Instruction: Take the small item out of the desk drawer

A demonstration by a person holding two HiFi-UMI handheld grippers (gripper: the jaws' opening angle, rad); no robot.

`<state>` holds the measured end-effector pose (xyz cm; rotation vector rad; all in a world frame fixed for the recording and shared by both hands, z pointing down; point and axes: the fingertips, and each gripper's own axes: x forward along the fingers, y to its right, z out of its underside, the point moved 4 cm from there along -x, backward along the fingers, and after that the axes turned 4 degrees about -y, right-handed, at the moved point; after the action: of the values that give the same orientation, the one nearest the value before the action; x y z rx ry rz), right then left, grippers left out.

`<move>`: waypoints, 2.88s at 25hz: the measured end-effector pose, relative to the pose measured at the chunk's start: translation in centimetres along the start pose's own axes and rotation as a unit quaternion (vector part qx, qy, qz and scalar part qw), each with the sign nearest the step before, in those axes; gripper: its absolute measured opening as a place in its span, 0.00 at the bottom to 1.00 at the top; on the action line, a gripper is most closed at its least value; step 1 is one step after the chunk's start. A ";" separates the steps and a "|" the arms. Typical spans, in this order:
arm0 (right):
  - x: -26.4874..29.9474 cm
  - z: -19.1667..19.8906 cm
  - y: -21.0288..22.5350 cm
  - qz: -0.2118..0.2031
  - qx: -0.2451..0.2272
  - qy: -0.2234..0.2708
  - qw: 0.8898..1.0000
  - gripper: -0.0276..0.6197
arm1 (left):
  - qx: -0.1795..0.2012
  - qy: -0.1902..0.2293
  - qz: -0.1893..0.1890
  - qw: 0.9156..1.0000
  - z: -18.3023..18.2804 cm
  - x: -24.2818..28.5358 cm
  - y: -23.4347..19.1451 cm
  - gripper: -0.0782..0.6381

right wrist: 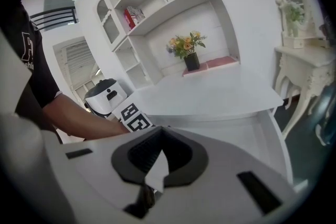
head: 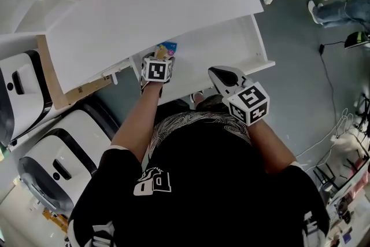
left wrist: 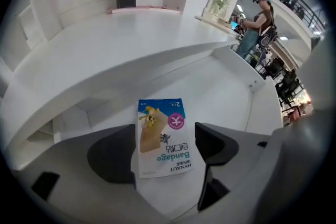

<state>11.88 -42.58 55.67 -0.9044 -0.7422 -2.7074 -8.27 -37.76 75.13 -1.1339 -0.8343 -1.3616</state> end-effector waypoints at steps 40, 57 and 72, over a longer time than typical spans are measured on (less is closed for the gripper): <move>1.0 -1.8 -1.7 0.030 0.026 0.037 0.999 0.06 | 0.047 -0.062 0.081 0.994 1.3 -2.6 2.7 0.69; 1.1 -4.7 -11.3 0.073 0.000 0.097 0.993 0.06 | 0.083 0.106 0.165 0.977 0.2 -17.2 0.4 0.69; -0.1 -8.8 -21.1 0.103 -0.025 0.189 0.976 0.06 | 0.095 0.281 0.233 0.926 0.8 -32.3 -3.2 0.69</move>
<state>0.59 -29.01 41.13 -0.4222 -0.4736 -2.6074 -13.99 -26.76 45.08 -0.6710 -0.2452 -1.0864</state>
